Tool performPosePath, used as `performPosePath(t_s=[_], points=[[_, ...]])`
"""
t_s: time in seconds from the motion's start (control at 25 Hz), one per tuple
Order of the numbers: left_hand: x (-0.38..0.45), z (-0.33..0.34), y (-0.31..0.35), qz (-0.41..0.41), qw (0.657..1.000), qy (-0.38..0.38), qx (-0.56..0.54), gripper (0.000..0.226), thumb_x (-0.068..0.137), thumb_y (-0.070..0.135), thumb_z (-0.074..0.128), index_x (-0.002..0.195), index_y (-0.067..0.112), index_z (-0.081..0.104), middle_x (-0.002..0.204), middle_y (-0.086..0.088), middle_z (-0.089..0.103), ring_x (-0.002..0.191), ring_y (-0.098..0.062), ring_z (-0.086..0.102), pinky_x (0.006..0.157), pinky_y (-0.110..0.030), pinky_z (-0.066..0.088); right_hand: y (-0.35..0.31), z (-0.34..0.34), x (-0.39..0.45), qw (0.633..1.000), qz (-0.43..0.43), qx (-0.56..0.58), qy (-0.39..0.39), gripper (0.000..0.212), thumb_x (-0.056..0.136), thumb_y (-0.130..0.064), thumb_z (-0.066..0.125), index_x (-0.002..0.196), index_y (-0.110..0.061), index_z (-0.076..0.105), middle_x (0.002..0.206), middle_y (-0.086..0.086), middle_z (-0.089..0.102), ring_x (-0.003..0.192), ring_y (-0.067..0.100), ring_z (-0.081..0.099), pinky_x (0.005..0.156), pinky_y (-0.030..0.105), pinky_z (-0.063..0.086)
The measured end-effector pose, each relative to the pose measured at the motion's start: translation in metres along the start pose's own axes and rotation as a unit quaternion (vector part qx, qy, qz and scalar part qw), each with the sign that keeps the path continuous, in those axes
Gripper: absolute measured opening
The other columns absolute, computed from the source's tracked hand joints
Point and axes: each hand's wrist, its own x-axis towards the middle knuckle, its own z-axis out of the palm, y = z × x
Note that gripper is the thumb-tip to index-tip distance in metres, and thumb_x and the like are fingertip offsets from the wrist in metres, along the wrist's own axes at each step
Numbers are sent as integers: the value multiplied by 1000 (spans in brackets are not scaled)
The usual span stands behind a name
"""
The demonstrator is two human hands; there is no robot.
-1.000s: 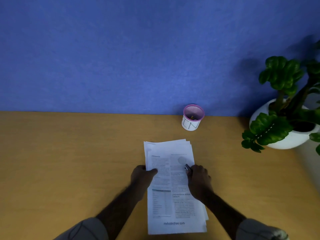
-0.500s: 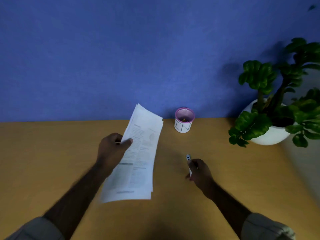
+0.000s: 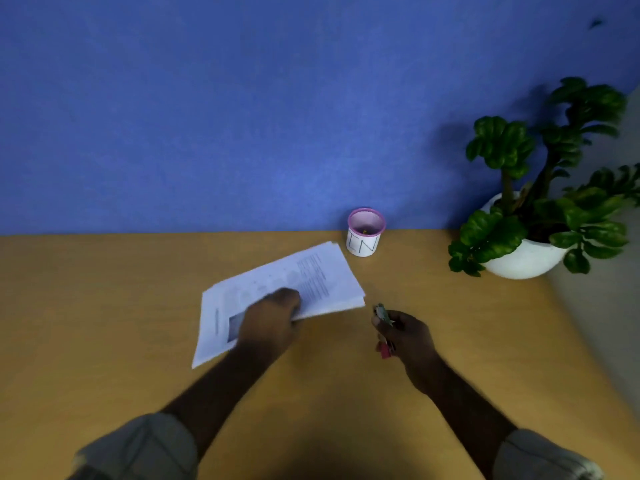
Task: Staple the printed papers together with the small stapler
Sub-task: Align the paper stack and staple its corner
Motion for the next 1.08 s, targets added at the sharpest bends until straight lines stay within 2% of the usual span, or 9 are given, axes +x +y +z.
performPosePath(t_s=[0.12, 0.2, 0.32, 0.44, 0.56, 0.64, 0.88, 1.0, 1.08], points=[[-25, 60, 5, -24, 987, -155, 27, 20, 84, 13, 64, 104, 9, 66, 107, -13, 70, 100, -34, 67, 82, -40, 52, 10, -14, -12, 999, 23, -8, 29, 19, 86, -27, 74, 102, -18, 70, 77, 12, 65, 56, 22, 64, 53, 33, 54], [-41, 83, 2, -18, 979, -201, 35, 28, 89, 19, 56, 116, 14, 61, 123, -8, 65, 114, -28, 61, 95, -38, 47, 17, -25, -20, 997, 43, -13, 57, 22, 88, -35, 70, 101, -16, 70, 78, 12, 65, 55, 22, 64, 50, 30, 53], [-49, 87, -4, 13, 979, -205, 10, 53, 83, 31, 65, 133, 16, 57, 138, -6, 58, 127, -27, 55, 109, -41, 44, 26, -35, -28, 993, 70, -24, 92, 22, 91, -38, 66, 101, -18, 69, 80, 12, 67, 55, 21, 65, 48, 28, 52], [-52, 85, -11, 33, 983, -179, -15, 70, 79, 50, 68, 139, 16, 54, 141, -7, 57, 130, -27, 54, 111, -44, 43, 33, -29, -33, 992, 62, -37, 102, 19, 95, -25, 62, 111, -17, 68, 82, 12, 68, 57, 20, 64, 44, 24, 48], [-41, 89, -13, 44, 992, -117, -28, 64, 84, 54, 65, 136, 17, 57, 140, -6, 60, 129, -25, 56, 107, -42, 46, 37, -14, -43, 992, 44, -53, 106, 19, 95, -19, 62, 112, -19, 69, 74, 5, 68, 55, 18, 64, 49, 30, 52], [-24, 96, -9, 41, 994, -100, -34, 60, 90, 54, 58, 139, 18, 56, 146, -6, 56, 136, -27, 51, 111, -45, 44, 41, -6, -49, 990, 29, -77, 112, 20, 94, -20, 64, 111, -26, 70, 65, -4, 67, 53, 15, 64, 50, 29, 53], [-11, 139, 1, 62, 980, -187, 31, 66, 101, 55, 35, 158, 25, 26, 169, -6, 15, 156, -32, 9, 126, -46, 7, 50, -1, -54, 989, -28, -117, 89, 18, 92, -29, 67, 107, -36, 73, 56, -3, 58, 52, 16, 53, 48, 32, 45], [-16, 143, 0, 87, 977, -194, 25, 64, 99, 52, 40, 156, 22, 32, 168, -9, 19, 156, -34, 12, 125, -49, 10, 56, -8, -43, 985, -57, -155, 47, 20, 91, -27, 68, 109, -35, 72, 54, -6, 58, 47, 12, 49, 46, 29, 42], [-21, 144, 2, 122, 974, -191, 17, 63, 97, 52, 44, 153, 22, 39, 166, -8, 26, 155, -34, 18, 124, -50, 15, 60, -14, -33, 974, -76, -210, 29, 24, 91, -25, 69, 114, -29, 71, 65, -13, 63, 52, 6, 53, 52, 23, 43]])
